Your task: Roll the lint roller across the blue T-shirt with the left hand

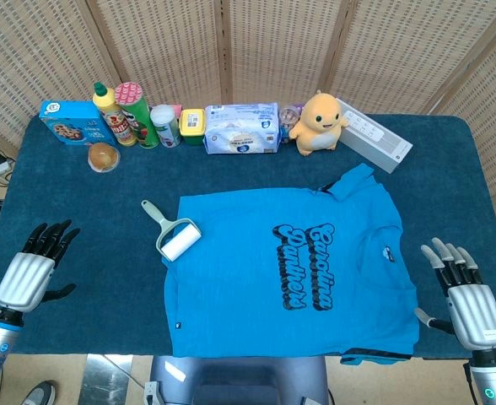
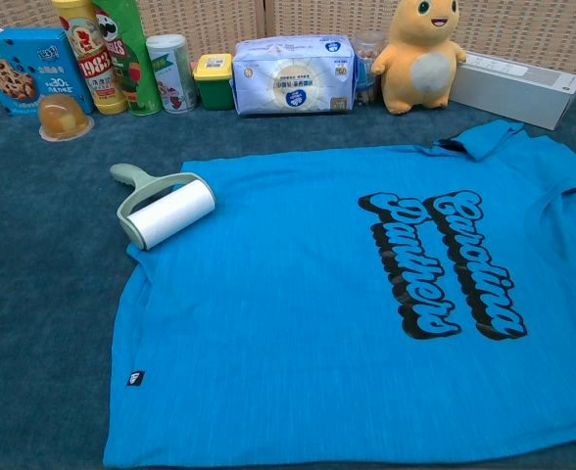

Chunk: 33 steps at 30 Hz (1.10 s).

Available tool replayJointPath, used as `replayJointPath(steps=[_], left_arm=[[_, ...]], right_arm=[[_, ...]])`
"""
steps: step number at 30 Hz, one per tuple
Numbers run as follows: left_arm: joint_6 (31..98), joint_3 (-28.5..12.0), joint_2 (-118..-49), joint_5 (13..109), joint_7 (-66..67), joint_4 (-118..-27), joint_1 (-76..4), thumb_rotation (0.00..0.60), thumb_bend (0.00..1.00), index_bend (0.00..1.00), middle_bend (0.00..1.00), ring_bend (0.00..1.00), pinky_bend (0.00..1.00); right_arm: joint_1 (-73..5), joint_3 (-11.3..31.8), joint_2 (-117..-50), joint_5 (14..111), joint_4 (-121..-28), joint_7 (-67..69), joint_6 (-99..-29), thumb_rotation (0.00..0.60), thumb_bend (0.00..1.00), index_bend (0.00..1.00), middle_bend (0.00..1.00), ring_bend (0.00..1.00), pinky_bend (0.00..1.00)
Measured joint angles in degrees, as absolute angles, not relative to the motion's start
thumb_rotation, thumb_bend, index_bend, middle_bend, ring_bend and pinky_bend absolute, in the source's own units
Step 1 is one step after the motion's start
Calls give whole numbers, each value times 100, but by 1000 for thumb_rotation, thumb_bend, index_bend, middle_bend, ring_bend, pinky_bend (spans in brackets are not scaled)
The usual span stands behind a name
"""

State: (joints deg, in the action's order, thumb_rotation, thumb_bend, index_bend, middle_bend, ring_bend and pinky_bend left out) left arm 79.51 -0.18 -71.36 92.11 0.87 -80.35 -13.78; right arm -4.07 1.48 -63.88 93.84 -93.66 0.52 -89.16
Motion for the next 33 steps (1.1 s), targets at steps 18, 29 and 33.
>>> replayJointPath(steps=[18, 29, 33], left_arm=[[7347, 15, -7355, 10154, -1733, -6126, -2742, 600, 42, 0, 0, 0, 0], [6471, 272, -7777, 10539, -3077, -4870, -3890, 600, 43, 0, 0, 0, 0], [6295, 408, -8097, 10612, -3561, -4362, -4162, 600, 44, 0, 0, 0, 0]], right_arm=[[-430, 449, -6574, 8864, -9156, -239, -8900, 600, 0, 20, 0, 0, 0], [-585, 650, -6820, 8274, -8878, -524, -8462, 600, 0, 20, 0, 0, 0], [-630, 699, -6866, 8123, -8792, -535, -8343, 600, 0, 20, 0, 0, 0]])
